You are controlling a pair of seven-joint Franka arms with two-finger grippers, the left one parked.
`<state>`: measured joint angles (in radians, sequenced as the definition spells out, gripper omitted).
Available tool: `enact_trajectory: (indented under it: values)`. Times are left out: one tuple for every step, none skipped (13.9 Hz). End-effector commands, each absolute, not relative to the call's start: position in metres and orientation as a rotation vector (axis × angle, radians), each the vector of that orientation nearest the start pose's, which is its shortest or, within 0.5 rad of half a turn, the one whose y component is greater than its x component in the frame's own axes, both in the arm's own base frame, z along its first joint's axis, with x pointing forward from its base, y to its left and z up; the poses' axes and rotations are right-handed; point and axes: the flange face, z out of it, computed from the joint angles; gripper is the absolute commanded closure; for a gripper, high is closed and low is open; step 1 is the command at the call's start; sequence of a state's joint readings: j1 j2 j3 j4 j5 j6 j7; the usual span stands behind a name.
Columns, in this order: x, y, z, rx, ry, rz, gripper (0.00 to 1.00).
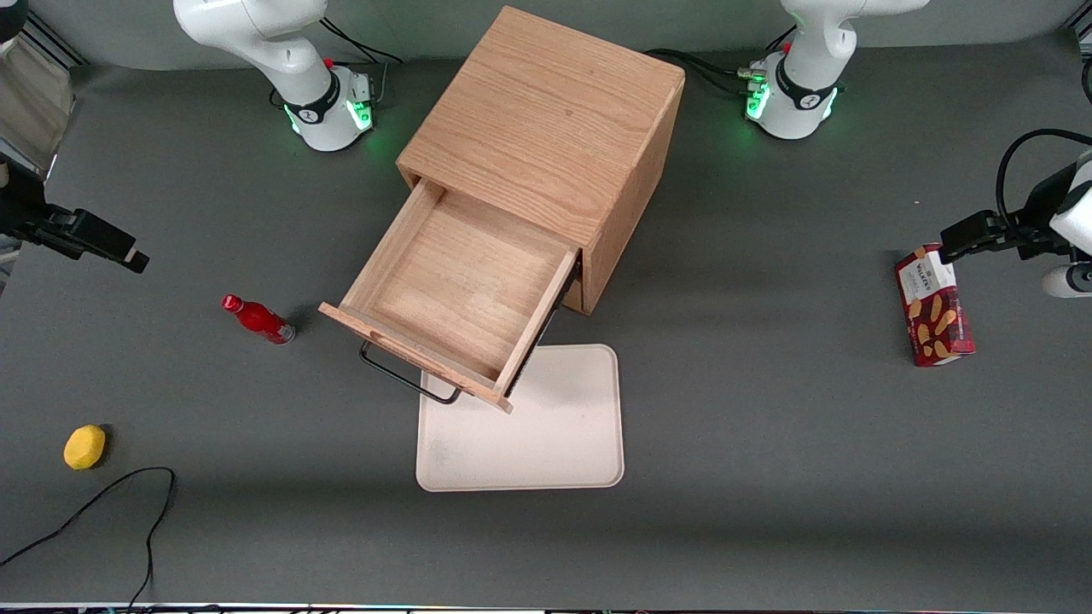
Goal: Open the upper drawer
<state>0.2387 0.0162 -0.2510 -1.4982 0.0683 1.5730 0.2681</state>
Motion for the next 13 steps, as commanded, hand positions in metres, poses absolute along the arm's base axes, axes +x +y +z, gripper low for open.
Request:
enact_trajectory:
  values:
    - [0.551, -0.02, 0.654, -3.055, 0.351, -0.134, 0.0]
    - [0.548, -0.025, 0.652, -3.056, 0.328, -0.145, 0.0]
    - [0.545, -0.03, 0.65, -3.055, 0.336, -0.152, 0.0]
    - [0.544, -0.029, 0.649, -3.055, 0.334, -0.158, 0.0]
    - [0.544, -0.033, 0.647, -3.058, 0.323, -0.161, 0.0]
    - [0.545, -0.04, 0.646, -3.065, 0.282, -0.169, 0.0]
    - [0.547, -0.04, 0.645, -3.073, 0.235, -0.175, 0.0]
    - [0.547, -0.041, 0.647, -3.077, 0.23, -0.18, 0.0]
    - [0.549, -0.041, 0.647, -3.079, 0.218, -0.18, 0.0]
    - [0.549, -0.04, 0.649, -3.082, 0.195, -0.188, 0.0]
    - [0.55, -0.043, 0.653, -3.093, 0.162, -0.206, 0.0]
    - [0.552, -0.042, 0.655, -3.101, 0.112, -0.214, 0.0]
    - [0.552, -0.042, 0.657, -3.101, 0.099, -0.219, 0.0]
